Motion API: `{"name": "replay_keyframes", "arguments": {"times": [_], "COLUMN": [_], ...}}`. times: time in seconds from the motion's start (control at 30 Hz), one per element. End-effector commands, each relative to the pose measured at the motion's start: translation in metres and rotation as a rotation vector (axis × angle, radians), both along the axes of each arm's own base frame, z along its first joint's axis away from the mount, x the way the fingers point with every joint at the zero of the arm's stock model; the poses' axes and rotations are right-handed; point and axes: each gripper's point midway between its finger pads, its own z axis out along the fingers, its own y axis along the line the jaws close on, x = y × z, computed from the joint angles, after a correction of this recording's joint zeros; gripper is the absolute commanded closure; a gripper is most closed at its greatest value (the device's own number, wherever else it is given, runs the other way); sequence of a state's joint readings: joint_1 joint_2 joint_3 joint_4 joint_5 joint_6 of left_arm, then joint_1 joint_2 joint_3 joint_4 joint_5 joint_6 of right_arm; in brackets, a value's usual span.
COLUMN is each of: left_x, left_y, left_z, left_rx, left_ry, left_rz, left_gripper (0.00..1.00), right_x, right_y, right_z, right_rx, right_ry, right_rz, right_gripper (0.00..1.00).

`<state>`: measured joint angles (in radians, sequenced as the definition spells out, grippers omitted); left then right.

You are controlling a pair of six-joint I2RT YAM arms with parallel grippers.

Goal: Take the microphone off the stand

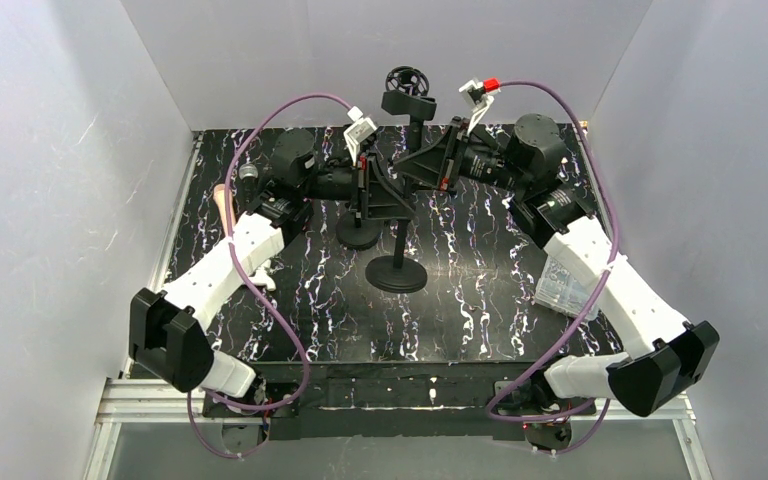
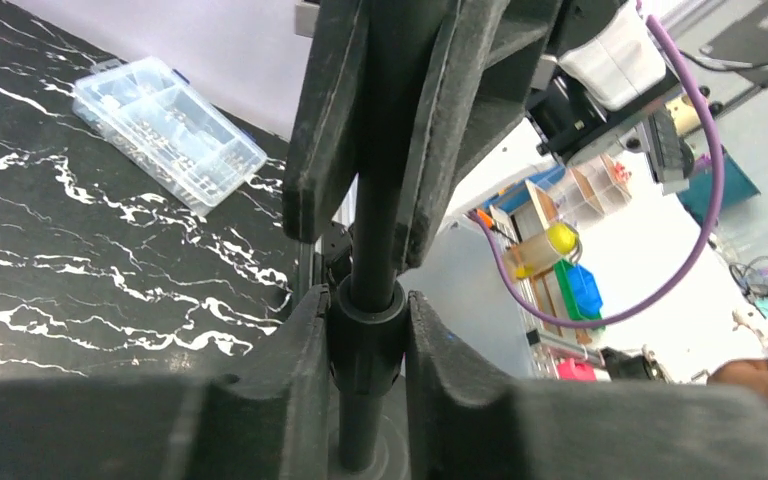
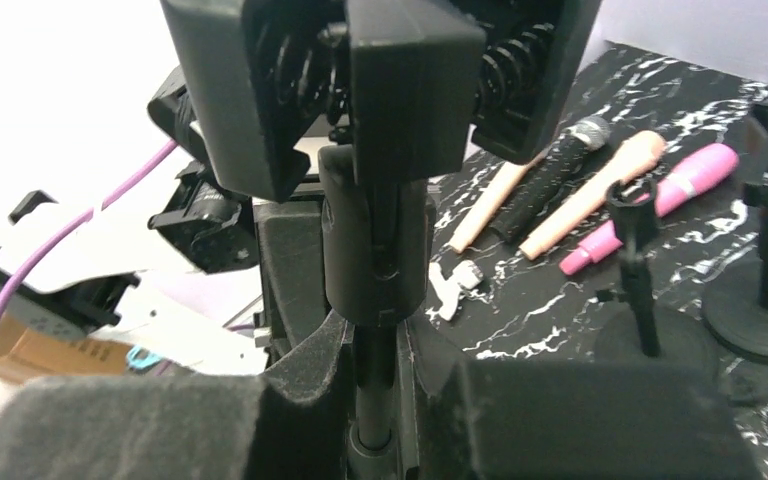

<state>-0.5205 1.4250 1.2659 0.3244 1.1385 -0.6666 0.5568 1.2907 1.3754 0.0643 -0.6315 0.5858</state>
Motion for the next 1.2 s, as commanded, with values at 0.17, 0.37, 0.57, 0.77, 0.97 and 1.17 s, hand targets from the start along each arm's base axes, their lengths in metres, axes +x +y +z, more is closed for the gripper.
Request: {"name": "replay_keyframes", "arguments": {"times": [0.17,0.37,0.57,0.77,0.97,1.17], "left_x": [0.043,0.075,0.076,0.065,0.035,-0.001], "left_y": [-0.006,0.004,0.001,0.002,0.001,0.012], "left_z": [-0.031,-0.060,-0.065,-0.062,-0.036,0.007], "left_rx": [0.073,0.314,0.410,0.428,0.285,0.065], "left_ry": [0.033,-0.059,-0.160,-0.208,-0.208,-0.187], "left_rz": [0.364,0.701,0.841,0.774,0.465,0.180], "left_gripper": [1.00,1.00,1.00,0.53,0.34,0.30], "right_x": [0.027,0.029,0.042,0.041,0.028,0.013], "right_y": [-0.026,-0.017,-0.018,-0.008,-0.009,-0.018], "right_z": [0.010,-0.005,-0.009,-0.007,0.010,0.030], "right_rx": [-0.038,-0.110,-0.128,-0.162,-0.119,0.007], "right_ry": [-0.063,-0.058,-0.048,-0.092,-0.147,-0.156], "right_rz": [-0.346,-0.448,-0.546,-0.486,-0.318,-0.093], "right_gripper": [0.99,0.99,0.99,0.99,0.99,0.99]}}
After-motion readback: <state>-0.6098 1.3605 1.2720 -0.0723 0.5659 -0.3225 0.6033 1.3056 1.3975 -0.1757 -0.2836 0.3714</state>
